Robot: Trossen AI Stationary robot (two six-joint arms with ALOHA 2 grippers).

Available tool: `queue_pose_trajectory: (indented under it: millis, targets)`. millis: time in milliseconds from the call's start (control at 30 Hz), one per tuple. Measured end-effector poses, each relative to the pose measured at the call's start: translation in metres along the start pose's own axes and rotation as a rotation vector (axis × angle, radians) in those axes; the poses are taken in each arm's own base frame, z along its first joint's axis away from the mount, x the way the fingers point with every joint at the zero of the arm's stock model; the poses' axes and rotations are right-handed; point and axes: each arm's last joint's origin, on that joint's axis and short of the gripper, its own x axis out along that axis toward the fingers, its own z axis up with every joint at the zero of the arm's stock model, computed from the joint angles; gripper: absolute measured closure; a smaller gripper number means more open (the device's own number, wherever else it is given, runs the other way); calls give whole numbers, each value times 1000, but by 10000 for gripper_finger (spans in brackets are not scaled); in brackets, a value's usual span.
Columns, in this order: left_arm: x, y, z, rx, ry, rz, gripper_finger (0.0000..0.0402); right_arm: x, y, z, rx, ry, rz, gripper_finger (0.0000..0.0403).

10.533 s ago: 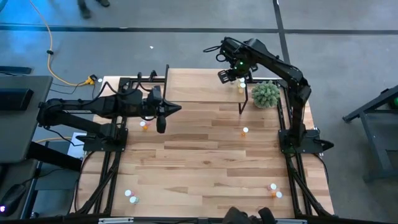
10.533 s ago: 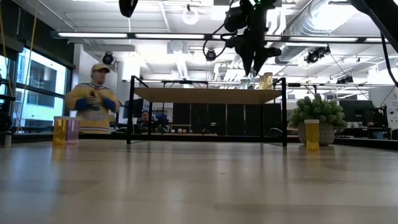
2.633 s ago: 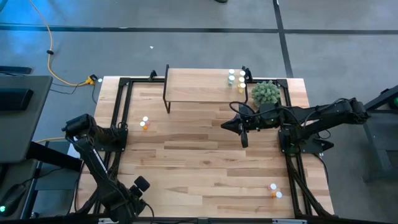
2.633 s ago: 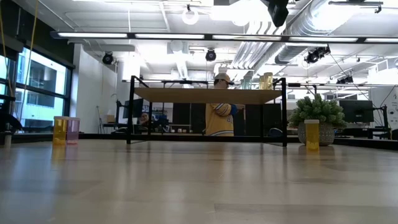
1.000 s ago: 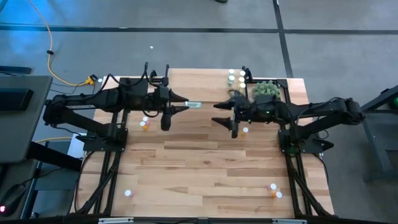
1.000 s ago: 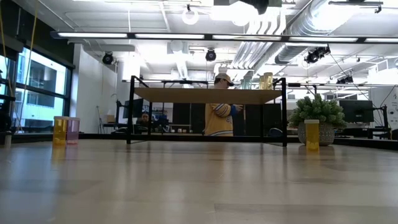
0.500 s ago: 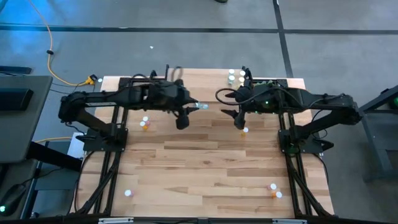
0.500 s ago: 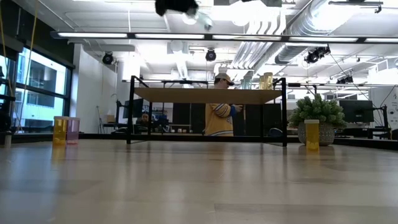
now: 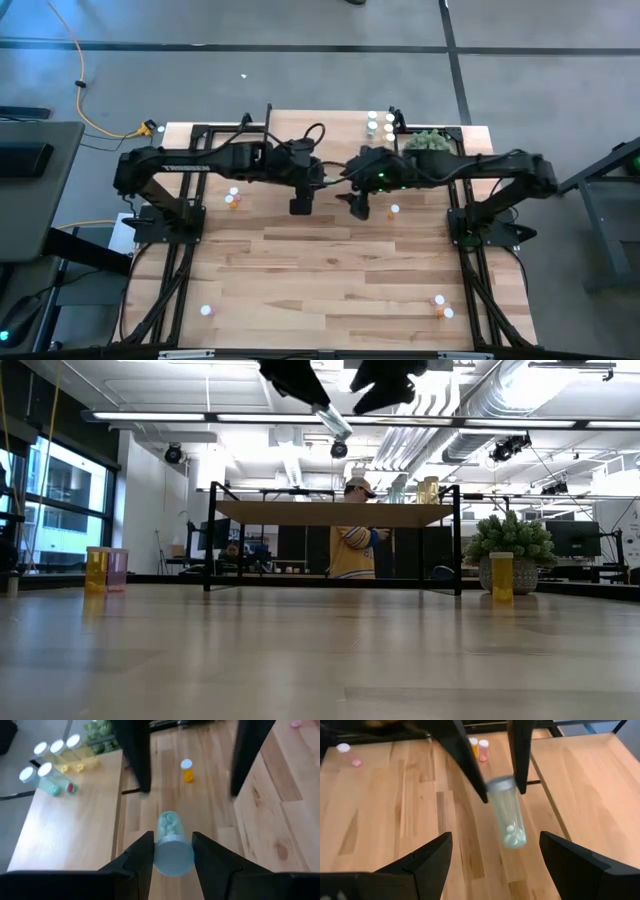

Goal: Pick and place medicine bottles onto shelf by color
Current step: Put the blue pill bottle on the shelf aligned with the other blue pill bottles

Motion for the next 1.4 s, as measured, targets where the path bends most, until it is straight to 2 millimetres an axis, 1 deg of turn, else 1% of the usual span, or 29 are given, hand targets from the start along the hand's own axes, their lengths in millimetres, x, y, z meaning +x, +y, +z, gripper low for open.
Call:
queue_pose_trajectory:
  millis: [100,233,367,500,567,733,1133,1267,1400]
  targets:
    - [-6,-2,0,6,-1,-6,287,13,1,2,2,-13,1,112]
    - [-6,-3,0,-14,8,-10,287,16,2,6,2,-58,9,112]
    - [-6,-3,0,-36,3,-19,287,25,3,2,-4,-22,11,112]
    - [-6,-3,1,-38,-6,-22,287,39,5,-1,-9,10,21,113]
    - [-6,-3,1,-38,-7,-31,287,42,5,-1,-8,1,20,119]
    - [-6,-4,1,-48,-13,-56,287,41,5,5,-1,-55,7,156]
    - [-6,-4,1,-64,-10,-56,287,40,3,4,-14,-51,0,275]
    - [-6,-4,0,-61,-11,-58,287,40,3,4,-20,-51,1,295]
    - [-6,-4,1,-56,-11,-58,287,40,3,4,-22,-52,1,300]
